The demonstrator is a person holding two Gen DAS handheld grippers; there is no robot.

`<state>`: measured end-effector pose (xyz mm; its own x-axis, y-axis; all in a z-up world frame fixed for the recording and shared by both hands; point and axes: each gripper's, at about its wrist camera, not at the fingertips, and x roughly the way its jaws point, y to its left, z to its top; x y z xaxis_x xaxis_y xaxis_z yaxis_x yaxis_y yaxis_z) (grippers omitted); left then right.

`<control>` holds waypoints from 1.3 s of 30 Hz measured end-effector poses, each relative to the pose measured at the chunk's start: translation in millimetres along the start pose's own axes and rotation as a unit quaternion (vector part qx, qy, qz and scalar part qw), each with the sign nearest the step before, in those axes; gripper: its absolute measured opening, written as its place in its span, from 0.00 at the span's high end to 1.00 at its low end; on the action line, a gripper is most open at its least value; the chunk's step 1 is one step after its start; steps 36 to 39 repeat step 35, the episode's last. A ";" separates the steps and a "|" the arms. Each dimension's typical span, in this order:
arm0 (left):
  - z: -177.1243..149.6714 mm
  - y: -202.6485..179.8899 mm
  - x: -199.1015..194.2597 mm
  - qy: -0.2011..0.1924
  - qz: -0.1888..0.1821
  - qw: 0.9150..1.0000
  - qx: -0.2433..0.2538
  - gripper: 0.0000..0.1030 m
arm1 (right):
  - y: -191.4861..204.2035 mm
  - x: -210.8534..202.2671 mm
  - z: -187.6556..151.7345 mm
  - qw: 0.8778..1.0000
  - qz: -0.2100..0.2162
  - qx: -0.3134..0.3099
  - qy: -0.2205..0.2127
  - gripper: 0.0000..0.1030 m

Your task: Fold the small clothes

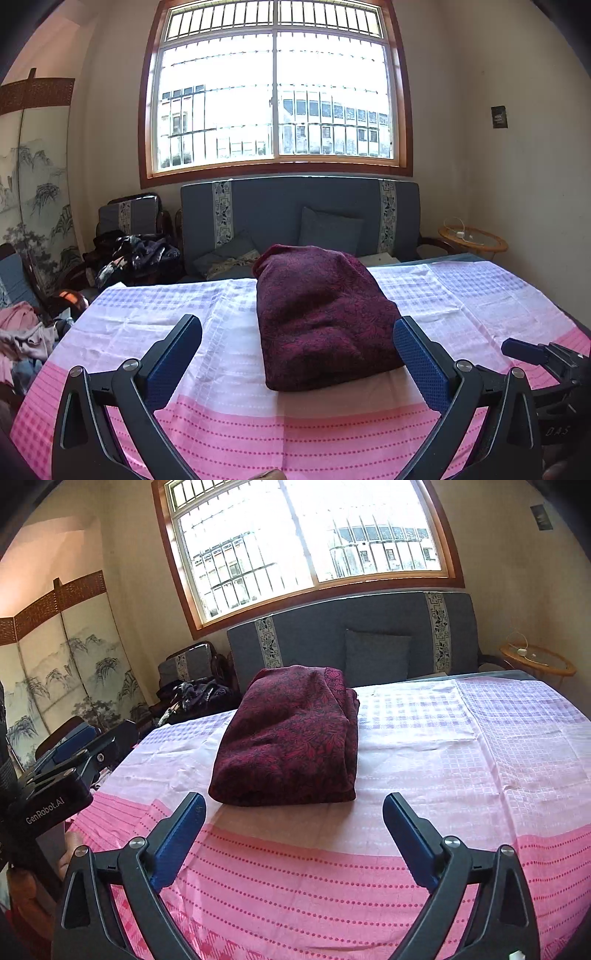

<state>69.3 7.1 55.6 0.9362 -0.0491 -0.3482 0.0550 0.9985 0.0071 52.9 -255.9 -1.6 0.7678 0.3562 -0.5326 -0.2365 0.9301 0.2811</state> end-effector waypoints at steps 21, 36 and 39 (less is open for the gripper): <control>-26.4 -24.4 -42.1 0.018 -0.024 0.999 0.026 0.00 | -6.7 -39.7 -35.0 1.000 -0.008 -0.002 0.006 0.04; -33.7 -28.1 -43.4 0.035 -0.028 0.999 -0.010 0.00 | -3.8 -38.2 -41.9 0.999 -0.034 -0.015 0.020 0.03; -33.7 -28.1 -43.4 0.035 -0.028 0.999 -0.010 0.00 | -3.8 -38.2 -41.9 0.999 -0.034 -0.015 0.020 0.03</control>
